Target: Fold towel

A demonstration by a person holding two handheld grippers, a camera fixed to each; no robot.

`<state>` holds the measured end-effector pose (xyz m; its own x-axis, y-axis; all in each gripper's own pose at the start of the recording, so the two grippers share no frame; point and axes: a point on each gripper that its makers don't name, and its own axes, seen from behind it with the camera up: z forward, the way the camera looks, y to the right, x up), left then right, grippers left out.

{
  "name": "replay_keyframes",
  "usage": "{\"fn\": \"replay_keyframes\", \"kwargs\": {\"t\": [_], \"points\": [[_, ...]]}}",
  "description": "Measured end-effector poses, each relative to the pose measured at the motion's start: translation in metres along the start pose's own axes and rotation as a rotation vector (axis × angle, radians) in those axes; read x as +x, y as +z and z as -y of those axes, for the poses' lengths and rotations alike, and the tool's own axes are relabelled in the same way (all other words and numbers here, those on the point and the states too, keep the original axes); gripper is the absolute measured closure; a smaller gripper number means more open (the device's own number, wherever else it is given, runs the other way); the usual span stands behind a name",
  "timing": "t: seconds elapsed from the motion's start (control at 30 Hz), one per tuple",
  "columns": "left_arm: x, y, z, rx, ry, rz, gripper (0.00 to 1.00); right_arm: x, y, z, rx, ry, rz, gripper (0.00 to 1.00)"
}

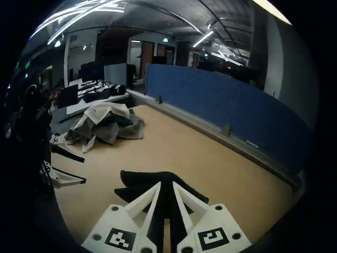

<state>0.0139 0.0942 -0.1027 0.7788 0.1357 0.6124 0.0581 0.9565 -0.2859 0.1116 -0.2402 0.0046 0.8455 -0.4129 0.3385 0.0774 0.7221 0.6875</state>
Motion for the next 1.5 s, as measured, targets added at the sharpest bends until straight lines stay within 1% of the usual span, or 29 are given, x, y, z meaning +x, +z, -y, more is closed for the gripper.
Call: {"fn": "replay_keyframes", "kwargs": {"t": [0.1,0.3,0.5,0.63,0.93,1.07,1.2,1.33,1.5], "points": [[0.001,0.001,-0.003,-0.003,0.001,0.000,0.09,-0.002,-0.010,-0.013,-0.017,0.008,-0.001,0.96],[0.002,0.005,-0.012,-0.013,0.002,0.001,0.09,-0.010,-0.035,-0.046,-0.063,0.027,0.003,0.96],[0.003,0.011,-0.023,-0.025,0.005,0.005,0.09,-0.021,-0.062,-0.083,-0.116,0.044,0.012,0.96],[0.003,0.015,-0.028,-0.029,0.016,0.011,0.08,-0.031,-0.080,-0.108,-0.153,0.057,0.019,0.96],[0.002,0.021,-0.036,-0.029,0.036,0.023,0.09,-0.057,-0.113,-0.165,-0.234,0.064,0.053,0.96],[0.002,0.023,-0.037,-0.027,0.041,0.028,0.09,-0.066,-0.123,-0.189,-0.264,0.069,0.065,0.96],[0.002,0.024,-0.039,-0.026,0.047,0.033,0.09,-0.073,-0.129,-0.209,-0.287,0.079,0.071,0.96],[0.002,0.026,-0.041,-0.025,0.050,0.037,0.09,-0.079,-0.131,-0.220,-0.299,0.093,0.074,0.96],[0.003,0.029,-0.042,-0.025,0.053,0.040,0.09,-0.091,-0.129,-0.229,-0.306,0.108,0.087,0.96]]}}
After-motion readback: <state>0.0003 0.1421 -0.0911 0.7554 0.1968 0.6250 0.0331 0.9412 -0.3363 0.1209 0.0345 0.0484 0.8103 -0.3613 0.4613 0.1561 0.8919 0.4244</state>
